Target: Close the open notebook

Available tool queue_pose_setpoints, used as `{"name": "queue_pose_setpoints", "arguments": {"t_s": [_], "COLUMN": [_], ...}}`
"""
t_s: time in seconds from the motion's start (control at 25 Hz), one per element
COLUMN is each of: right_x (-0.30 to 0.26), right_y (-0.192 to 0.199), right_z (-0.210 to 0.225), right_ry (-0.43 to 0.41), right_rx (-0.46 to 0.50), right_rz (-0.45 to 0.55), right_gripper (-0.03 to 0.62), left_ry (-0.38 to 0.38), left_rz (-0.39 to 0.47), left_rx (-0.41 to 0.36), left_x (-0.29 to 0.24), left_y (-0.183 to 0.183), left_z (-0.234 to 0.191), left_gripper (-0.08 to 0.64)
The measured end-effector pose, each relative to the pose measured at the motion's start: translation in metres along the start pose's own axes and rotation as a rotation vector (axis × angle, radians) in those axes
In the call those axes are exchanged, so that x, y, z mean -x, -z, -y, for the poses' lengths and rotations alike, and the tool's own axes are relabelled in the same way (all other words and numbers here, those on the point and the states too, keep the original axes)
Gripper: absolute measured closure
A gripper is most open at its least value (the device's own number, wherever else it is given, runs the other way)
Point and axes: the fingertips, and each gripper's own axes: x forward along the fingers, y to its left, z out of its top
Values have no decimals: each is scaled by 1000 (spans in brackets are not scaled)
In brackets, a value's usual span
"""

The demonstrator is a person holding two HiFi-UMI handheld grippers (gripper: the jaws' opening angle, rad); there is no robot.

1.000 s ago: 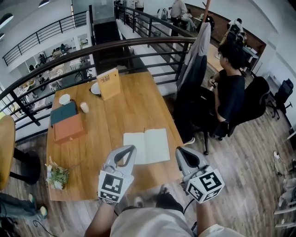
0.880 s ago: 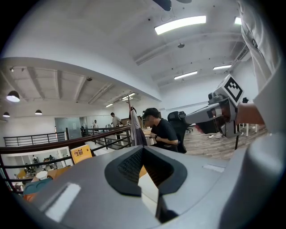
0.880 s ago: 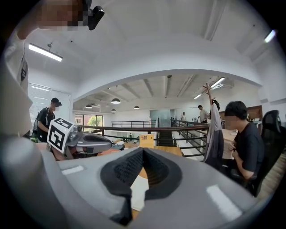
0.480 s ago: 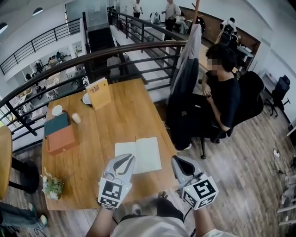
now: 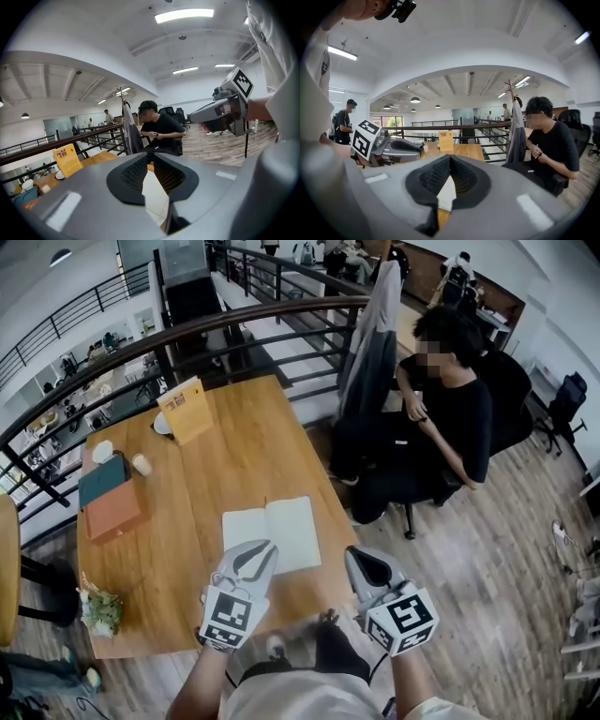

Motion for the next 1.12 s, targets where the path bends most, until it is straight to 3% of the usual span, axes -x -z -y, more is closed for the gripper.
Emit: {"name": "queue_pose_setpoints", "arguments": {"t_s": [0.2,0.84,1.12], "right_x": [4,6,8], "right_y": [14,61,79], "right_z": [2,16,24], "right_ry": [5,34,49], "right_rx": [-19,-56,-68], "right_rz": [-21,-95,-126], "right_gripper": [592,592,592], "left_ry": [49,97,105], "left_rz": [-56,-191,-239], "left_rx": [-3,-14,-48], "left_x": [-8,-37,-60], "left_y": [19,80,100], "left_z": [17,37,54], "left_gripper": [477,407,327]}}
